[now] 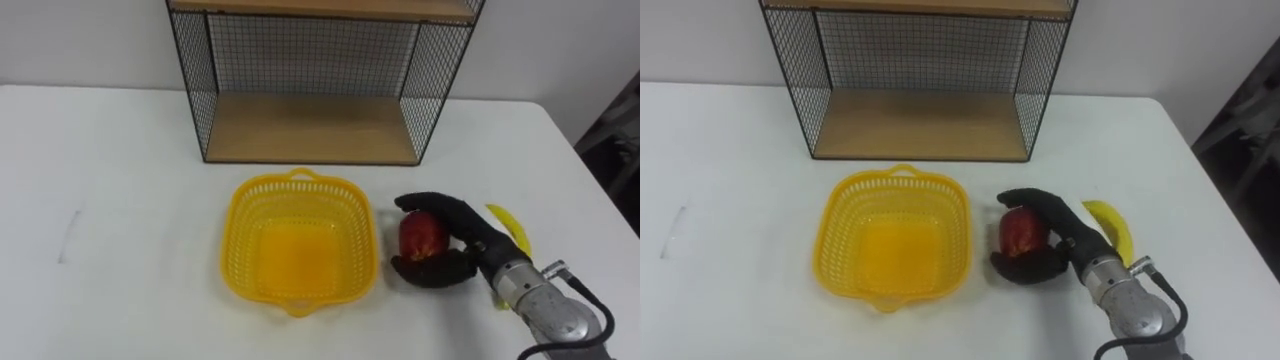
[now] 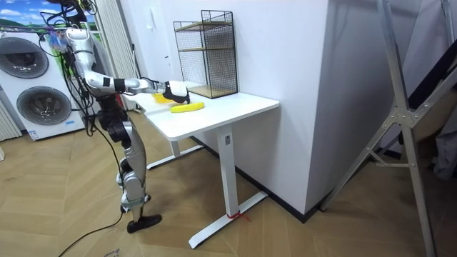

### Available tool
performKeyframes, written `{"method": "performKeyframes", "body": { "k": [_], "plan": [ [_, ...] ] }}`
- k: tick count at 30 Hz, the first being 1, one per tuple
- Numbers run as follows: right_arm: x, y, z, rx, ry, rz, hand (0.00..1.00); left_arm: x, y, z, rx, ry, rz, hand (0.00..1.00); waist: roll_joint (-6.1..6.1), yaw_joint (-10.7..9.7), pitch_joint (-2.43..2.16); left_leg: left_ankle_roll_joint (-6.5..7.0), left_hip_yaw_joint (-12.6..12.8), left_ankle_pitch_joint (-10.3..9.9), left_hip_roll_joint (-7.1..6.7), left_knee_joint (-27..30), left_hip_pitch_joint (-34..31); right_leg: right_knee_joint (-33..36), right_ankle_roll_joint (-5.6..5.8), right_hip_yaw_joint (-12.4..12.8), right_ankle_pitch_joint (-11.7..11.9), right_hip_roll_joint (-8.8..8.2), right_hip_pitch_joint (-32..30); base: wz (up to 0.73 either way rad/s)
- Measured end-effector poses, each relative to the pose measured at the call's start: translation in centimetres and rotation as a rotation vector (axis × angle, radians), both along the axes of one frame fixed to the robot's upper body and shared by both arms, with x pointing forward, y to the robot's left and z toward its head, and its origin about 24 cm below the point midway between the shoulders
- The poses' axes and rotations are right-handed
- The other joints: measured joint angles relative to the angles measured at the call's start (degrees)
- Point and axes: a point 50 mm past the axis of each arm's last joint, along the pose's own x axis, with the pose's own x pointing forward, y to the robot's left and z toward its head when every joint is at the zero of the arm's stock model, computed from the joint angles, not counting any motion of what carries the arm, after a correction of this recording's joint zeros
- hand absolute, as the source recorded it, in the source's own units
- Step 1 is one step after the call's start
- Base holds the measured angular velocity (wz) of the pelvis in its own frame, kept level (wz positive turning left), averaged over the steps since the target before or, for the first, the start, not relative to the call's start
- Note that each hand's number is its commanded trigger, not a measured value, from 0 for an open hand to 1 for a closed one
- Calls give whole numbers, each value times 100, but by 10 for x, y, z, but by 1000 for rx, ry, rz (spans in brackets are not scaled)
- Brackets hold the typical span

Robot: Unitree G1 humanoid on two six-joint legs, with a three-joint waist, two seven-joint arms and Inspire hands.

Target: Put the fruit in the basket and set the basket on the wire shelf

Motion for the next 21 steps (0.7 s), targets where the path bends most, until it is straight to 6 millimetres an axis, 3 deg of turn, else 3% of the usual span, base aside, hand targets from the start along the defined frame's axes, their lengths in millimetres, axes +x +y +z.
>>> {"method": "performKeyframes", "body": {
  "k": [9,15,21],
  "plan": [
    [1,-2,1,10,-14,-24,100,5,0,0,-1,-17,-3,0,-24,-7,13,0,1,0,0,-27,-2,-79,9,-3,11,9,8,0],
    [-1,-4,-3,114,10,-66,100,4,0,0,-7,-13,-3,0,-49,-5,26,0,6,0,0,-27,12,-76,11,-2,12,6,75,0],
    [-9,-3,-11,358,48,-155,100,0,0,0,-10,-6,7,0,-42,-14,26,-1,10,-3,7,-36,12,-65,8,-5,17,9,71,0]
  ]
}}
